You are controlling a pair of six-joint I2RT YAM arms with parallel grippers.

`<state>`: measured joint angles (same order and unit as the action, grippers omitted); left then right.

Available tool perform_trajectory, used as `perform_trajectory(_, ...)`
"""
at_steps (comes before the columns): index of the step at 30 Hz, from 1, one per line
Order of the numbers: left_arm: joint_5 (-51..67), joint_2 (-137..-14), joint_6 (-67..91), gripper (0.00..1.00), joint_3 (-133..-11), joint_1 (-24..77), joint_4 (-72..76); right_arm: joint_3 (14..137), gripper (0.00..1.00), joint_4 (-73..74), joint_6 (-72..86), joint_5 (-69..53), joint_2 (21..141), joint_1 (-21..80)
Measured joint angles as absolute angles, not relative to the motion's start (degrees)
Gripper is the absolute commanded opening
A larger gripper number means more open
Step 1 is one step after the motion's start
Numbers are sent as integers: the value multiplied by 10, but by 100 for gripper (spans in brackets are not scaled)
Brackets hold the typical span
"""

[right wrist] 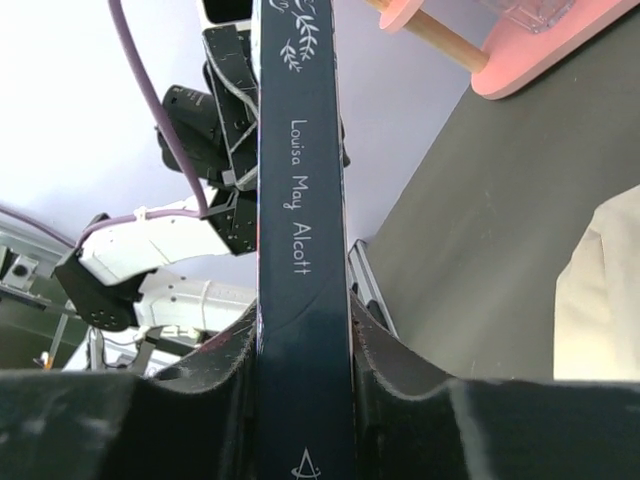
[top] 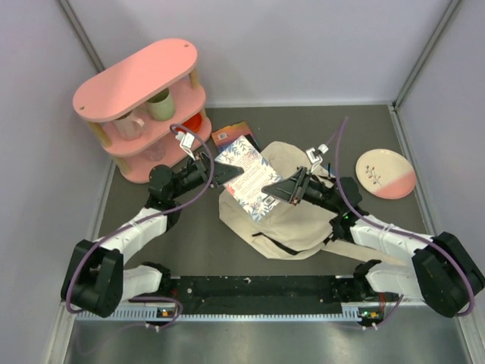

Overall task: Pack the student bag
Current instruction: Adjust the book.

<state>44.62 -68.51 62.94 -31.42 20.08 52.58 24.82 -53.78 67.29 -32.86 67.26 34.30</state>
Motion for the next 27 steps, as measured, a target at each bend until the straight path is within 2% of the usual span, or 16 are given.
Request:
perform_trajectory(1,445,-685,630,0,-314,201,526,250,46,-532,670,-328,671,343)
perform_trajectory(2,443,-684,630,0,-314,201,524,252,64,-524,667,-326,668,343)
perform_trajectory(5,424,-670,626,0,-303,210,521,251,81,-485,661,-310,649,345)
perform_trajectory(10,348,-592,626,0,-236,218,507,205,84,-452,658,-224,553,350)
perform_trajectory(15,284,-551,628,0,-227,218,494,173,84,-417,656,-144,505,378)
perform_trajectory(20,256,-549,644,0,-227,218,497,162,83,-443,657,-123,533,397)
perform_trajectory(27,248,-558,654,0,-227,225,497,173,82,-542,671,-156,652,400)
